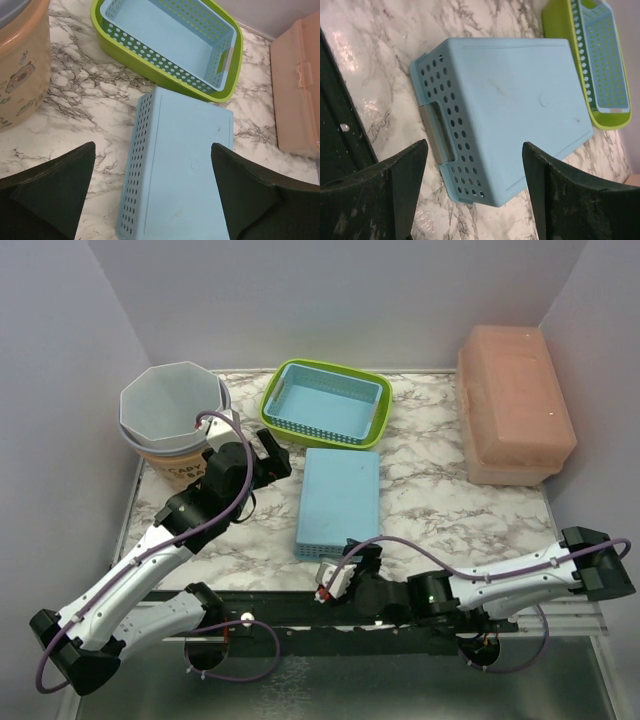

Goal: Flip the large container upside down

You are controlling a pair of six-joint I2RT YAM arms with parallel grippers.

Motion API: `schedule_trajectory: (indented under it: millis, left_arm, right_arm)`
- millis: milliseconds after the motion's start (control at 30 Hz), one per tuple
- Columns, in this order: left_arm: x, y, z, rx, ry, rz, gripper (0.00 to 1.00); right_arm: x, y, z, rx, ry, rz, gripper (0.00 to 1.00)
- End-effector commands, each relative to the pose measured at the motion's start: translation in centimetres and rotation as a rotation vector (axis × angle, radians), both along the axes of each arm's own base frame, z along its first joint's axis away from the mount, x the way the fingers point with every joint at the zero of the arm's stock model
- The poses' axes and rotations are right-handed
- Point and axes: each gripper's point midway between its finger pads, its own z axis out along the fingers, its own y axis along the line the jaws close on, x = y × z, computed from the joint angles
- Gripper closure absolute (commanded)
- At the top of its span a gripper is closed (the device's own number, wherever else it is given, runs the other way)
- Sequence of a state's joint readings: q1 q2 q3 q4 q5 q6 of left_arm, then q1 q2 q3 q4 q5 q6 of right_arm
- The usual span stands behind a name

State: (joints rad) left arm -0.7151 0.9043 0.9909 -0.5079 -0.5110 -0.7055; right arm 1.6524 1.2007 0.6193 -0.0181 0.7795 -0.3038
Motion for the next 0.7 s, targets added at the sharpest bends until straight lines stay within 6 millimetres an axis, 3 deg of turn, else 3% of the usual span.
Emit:
schedule_trajectory:
  millis: [0, 167, 300, 500, 667]
  left_arm:
    - [0.0, -0.7, 0.4, 0.0, 0.005, -0.04, 0.01]
    - [0.1, -1.6, -0.9, 0.007, 0.047, -0.069, 0.01]
    - [0.1, -2.7, -2.0, 0.004, 0.086, -0.106, 0.01]
    - [-0.4, -3.5, -3.5, -0.005, 0.133, -0.146, 0.01]
    - [-1.2, -4.6, -5.5, 0.027, 0.189, -0.233, 0.01]
  right_arm:
    - [1.1, -1.2, 4.4, 0.241, -0.02, -0.114, 0.2]
    - [3.5, -4.5, 6.7, 0.447, -0.024, -0.342, 0.02]
    - [6.1, -6.5, 5.3, 0.562, 0.17, -0.583, 0.0]
    - [10.3, -6.8, 3.5, 0.671, 0.46, -0.839, 0.0]
    - [12.4, -5.0, 2.0, 0.78, 0.73, -0.915, 0.03]
